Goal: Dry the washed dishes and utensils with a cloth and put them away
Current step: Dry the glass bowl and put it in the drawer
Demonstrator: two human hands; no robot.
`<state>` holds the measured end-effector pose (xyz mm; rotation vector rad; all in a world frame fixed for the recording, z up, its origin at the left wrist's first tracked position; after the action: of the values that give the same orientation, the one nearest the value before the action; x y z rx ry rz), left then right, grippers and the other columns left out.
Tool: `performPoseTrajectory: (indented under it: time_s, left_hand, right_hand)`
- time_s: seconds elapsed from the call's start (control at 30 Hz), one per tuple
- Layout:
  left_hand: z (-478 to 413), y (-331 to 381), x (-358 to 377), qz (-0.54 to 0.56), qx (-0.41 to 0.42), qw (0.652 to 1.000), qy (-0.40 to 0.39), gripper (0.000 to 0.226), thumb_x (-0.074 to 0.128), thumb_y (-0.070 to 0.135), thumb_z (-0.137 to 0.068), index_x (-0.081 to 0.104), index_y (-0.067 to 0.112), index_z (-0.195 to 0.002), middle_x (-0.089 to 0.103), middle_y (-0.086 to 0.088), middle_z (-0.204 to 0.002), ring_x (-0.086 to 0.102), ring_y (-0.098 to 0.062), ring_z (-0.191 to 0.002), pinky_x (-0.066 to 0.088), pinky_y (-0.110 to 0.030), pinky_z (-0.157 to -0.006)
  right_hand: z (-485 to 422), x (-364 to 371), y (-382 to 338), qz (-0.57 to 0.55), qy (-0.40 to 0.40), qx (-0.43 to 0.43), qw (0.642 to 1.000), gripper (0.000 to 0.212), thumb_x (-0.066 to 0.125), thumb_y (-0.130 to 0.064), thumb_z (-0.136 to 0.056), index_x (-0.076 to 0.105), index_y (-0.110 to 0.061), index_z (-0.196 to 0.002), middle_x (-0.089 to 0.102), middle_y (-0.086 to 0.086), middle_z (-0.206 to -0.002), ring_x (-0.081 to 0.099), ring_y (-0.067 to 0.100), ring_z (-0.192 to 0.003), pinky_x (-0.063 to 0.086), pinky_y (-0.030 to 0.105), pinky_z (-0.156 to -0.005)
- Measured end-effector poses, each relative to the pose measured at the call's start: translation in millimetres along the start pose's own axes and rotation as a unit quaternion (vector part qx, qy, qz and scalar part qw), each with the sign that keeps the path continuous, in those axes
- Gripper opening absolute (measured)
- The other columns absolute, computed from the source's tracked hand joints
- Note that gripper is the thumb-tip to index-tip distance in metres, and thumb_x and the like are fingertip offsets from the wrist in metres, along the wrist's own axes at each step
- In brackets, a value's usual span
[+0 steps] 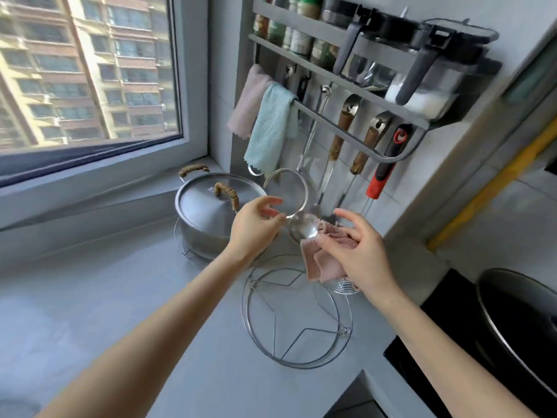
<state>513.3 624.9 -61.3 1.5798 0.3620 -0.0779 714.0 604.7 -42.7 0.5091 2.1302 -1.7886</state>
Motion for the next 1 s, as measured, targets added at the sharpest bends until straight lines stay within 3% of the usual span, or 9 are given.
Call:
performPoseTrajectory:
  time_s: [0.2, 0.3, 0.4, 0.5, 0.6, 0.73, 0.8, 0.9, 1.0]
  left_hand:
    - [91.0, -96.9, -176.4, -0.077, -0.137, 0.969, 0.190, 0.023, 0.058, 0.008, -0.081, 0.071, 0.015, -0.099, 0.065, -0.002, -0.084, 0.065, -0.027, -0.083, 0.055, -0.044, -0.083]
    - [156.2, -131.8, -250.5, -0.136, -0.191, 0.930, 0.284, 0.020, 0.058, 0.008, -0.083, 0.071, 0.013, -0.098, 0.068, -0.006, -0.085, 0.067, -0.030, -0.083, 0.054, -0.041, -0.083]
    - [229.6, -146.6, -307.5, -0.201, -0.230, 0.872, 0.383, 0.016, 0.059, 0.010, -0.084, 0.071, 0.014, -0.094, 0.069, -0.005, -0.083, 0.064, -0.022, -0.075, 0.046, -0.028, -0.072]
    - [296.4, -158.5, -333.5, -0.238, -0.276, 0.821, 0.439, 0.009, 0.060, 0.016, -0.083, 0.067, 0.020, -0.079, 0.063, 0.004, -0.069, 0.059, -0.017, -0.070, 0.038, -0.026, -0.060]
    - [335.8, -197.8, -325.8, -0.258, -0.362, 0.802, 0.400, 0.027, 0.056, 0.021, -0.083, 0.058, 0.008, -0.059, 0.062, -0.006, -0.057, 0.060, -0.025, -0.064, 0.044, -0.032, -0.057]
    - [353.2, -268.7, -287.9, -0.105, -0.490, 0.807, 0.313, 0.032, 0.056, 0.035, -0.090, 0.054, 0.008, -0.073, 0.057, -0.010, -0.062, 0.069, -0.035, -0.068, 0.058, -0.041, -0.071]
    - [353.6, -292.0, -272.1, 0.012, -0.509, 0.793, 0.334, 0.029, 0.060, 0.032, -0.090, 0.055, 0.004, -0.100, 0.056, -0.014, -0.076, 0.065, -0.034, -0.061, 0.059, -0.038, -0.060]
    - [347.2, -314.0, -250.9, 0.186, -0.503, 0.758, 0.371, 0.027, 0.059, 0.014, -0.090, 0.052, 0.000, -0.112, 0.056, -0.020, -0.086, 0.056, -0.026, -0.054, 0.052, -0.026, -0.037]
    - [345.7, -313.6, -251.6, 0.175, -0.499, 0.751, 0.395, 0.026, 0.052, -0.001, -0.087, 0.055, -0.004, -0.112, 0.061, -0.024, -0.091, 0.058, -0.027, -0.050, 0.051, -0.028, -0.036]
  right_hand:
    - [24.4, 135.9, -47.8, -0.075, -0.198, -0.032, 0.977, 0.030, 0.076, -0.019, -0.080, 0.064, -0.022, -0.107, 0.072, -0.001, -0.102, 0.067, 0.002, -0.090, 0.052, 0.015, -0.077]
    - [49.1, 195.6, -75.1, -0.087, -0.277, -0.052, 0.956, 0.024, 0.075, -0.020, -0.080, 0.068, -0.021, -0.103, 0.073, -0.002, -0.094, 0.069, 0.013, -0.086, 0.056, 0.029, -0.074]
    - [76.8, 242.3, -95.2, -0.093, -0.343, -0.061, 0.933, 0.017, 0.075, -0.025, -0.080, 0.069, -0.031, -0.094, 0.073, -0.004, -0.084, 0.069, 0.032, -0.073, 0.054, 0.048, -0.053]
    - [103.0, 278.7, -106.4, -0.095, -0.391, -0.057, 0.914, 0.018, 0.076, -0.029, -0.078, 0.069, -0.035, -0.093, 0.073, -0.003, -0.084, 0.068, 0.036, -0.064, 0.047, 0.049, -0.038]
    - [127.6, 305.3, -109.9, -0.091, -0.426, -0.053, 0.899, 0.020, 0.076, -0.031, -0.077, 0.069, -0.035, -0.095, 0.073, -0.001, -0.085, 0.067, 0.039, -0.064, 0.047, 0.045, -0.038]
    - [154.6, 326.1, -104.8, -0.081, -0.455, -0.032, 0.886, 0.025, 0.076, -0.042, -0.067, 0.069, -0.037, -0.091, 0.073, -0.003, -0.084, 0.068, 0.029, -0.065, 0.052, 0.046, -0.043]
    - [162.2, 330.9, -99.3, -0.076, -0.460, -0.019, 0.884, 0.027, 0.072, -0.046, -0.063, 0.069, -0.040, -0.089, 0.072, -0.003, -0.083, 0.066, 0.029, -0.059, 0.048, 0.039, -0.040]
    - [167.7, 331.8, -87.2, -0.073, -0.462, 0.005, 0.884, 0.020, 0.073, -0.040, -0.071, 0.069, -0.038, -0.090, 0.072, -0.005, -0.084, 0.065, 0.027, -0.058, 0.046, 0.037, -0.041]
    - [168.2, 327.0, -74.6, -0.071, -0.456, 0.022, 0.887, 0.013, 0.074, -0.031, -0.079, 0.070, -0.036, -0.090, 0.072, -0.005, -0.086, 0.062, 0.024, -0.051, 0.042, 0.031, -0.039]
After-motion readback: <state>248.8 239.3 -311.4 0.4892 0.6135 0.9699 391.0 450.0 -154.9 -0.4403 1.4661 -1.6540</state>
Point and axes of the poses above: each hand's wrist, its own z-axis away from the middle knuckle, its own x-axis out of the palm, y = z × x, the point moved 8 cm from there along -z, towards the middle knuckle
